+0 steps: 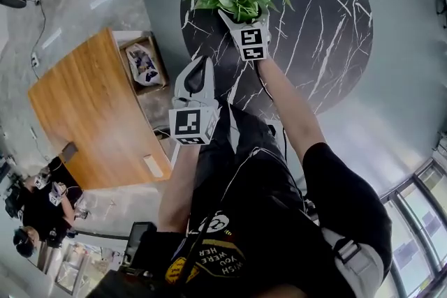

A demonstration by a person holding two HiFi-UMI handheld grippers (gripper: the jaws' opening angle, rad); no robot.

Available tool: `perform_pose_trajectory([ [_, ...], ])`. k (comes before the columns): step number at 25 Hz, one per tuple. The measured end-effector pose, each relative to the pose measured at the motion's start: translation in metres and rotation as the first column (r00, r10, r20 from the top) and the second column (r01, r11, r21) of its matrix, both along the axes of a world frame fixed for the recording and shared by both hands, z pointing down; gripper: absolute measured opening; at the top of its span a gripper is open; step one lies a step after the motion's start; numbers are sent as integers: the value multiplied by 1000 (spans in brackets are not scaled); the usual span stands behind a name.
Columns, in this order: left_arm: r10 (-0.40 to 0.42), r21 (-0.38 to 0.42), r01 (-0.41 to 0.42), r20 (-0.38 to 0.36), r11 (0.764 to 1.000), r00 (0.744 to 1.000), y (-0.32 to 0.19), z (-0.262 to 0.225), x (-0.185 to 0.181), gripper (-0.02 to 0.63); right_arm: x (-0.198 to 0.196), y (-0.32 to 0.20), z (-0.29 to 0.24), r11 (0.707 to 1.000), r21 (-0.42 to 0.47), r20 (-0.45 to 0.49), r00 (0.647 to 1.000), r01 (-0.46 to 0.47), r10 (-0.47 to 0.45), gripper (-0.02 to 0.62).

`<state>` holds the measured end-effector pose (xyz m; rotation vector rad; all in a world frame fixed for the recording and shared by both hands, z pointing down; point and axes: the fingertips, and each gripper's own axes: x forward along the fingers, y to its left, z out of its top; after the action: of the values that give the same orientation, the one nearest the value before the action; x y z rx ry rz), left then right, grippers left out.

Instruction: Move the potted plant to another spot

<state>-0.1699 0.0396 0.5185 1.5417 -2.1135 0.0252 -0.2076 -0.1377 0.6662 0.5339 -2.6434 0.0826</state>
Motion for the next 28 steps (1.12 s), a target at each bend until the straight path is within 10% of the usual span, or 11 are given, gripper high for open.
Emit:
perform_pose_trajectory([
  [14,73,-26,-72,48,997,996,-31,9,7,5,39,-49,3,996,-15,-12,996,-90,90,456],
  [28,227,-34,-226,54,974,972,-103,20,46,5,193,-180,7,916,-23,-44,916,-400,399,453],
])
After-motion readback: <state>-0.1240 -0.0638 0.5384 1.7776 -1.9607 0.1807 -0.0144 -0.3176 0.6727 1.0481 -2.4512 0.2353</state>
